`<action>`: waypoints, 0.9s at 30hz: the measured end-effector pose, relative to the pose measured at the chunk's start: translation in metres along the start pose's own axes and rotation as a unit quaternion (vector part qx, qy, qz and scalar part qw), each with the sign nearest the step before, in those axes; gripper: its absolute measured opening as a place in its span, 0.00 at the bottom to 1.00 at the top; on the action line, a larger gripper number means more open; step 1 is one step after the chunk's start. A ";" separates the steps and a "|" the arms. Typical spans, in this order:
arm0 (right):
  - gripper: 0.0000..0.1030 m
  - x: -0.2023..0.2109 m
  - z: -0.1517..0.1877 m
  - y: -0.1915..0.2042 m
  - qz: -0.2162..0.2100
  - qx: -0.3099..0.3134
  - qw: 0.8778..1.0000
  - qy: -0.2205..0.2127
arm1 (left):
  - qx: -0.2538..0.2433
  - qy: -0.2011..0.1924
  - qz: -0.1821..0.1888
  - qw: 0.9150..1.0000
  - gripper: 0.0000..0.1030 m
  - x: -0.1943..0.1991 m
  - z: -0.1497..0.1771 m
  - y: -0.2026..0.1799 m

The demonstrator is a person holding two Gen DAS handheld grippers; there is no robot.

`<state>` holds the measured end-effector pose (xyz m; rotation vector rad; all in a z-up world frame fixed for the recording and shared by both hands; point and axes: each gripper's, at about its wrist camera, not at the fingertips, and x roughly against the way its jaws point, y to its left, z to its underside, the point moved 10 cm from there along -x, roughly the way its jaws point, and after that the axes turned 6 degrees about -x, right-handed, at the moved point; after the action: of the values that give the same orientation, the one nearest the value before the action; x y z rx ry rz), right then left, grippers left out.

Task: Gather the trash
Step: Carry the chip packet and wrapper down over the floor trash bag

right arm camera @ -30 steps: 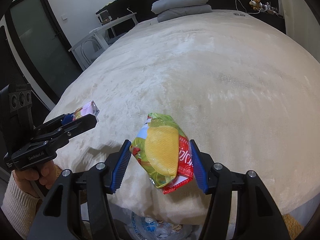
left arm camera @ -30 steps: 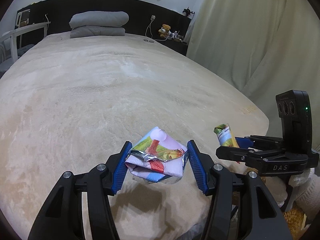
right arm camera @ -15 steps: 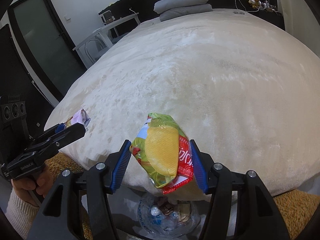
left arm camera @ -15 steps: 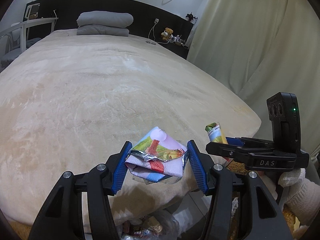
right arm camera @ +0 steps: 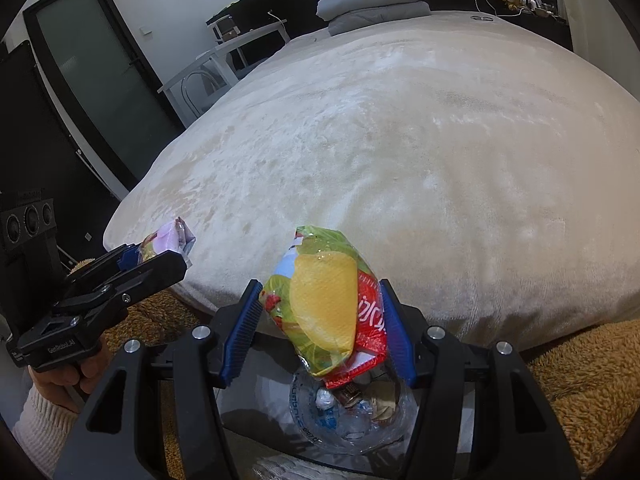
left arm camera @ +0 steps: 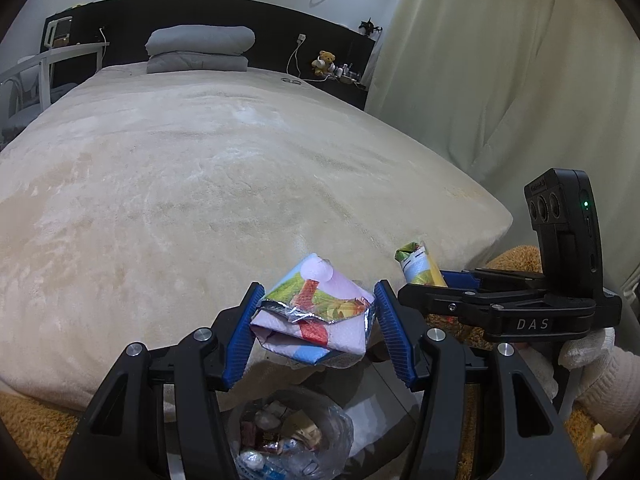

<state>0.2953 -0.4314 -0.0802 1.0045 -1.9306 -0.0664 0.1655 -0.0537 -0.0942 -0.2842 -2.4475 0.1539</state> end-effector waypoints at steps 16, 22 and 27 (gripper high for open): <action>0.56 -0.009 0.044 -0.006 0.002 -0.003 0.998 0.056 | 0.018 0.054 0.010 0.998 0.54 -0.002 0.057 -0.018; 0.56 -0.022 0.059 -0.013 0.011 -0.010 0.996 0.093 | 0.024 0.095 0.018 0.995 0.54 -0.014 0.079 -0.021; 0.56 -0.034 0.070 -0.017 0.014 -0.025 0.992 0.124 | 0.036 0.129 0.018 0.991 0.54 -0.025 0.095 -0.016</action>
<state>0.2616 -0.4436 -0.1510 0.9069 -1.7063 0.0245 0.1220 -0.0785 -0.1796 -0.2973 -2.1758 0.2070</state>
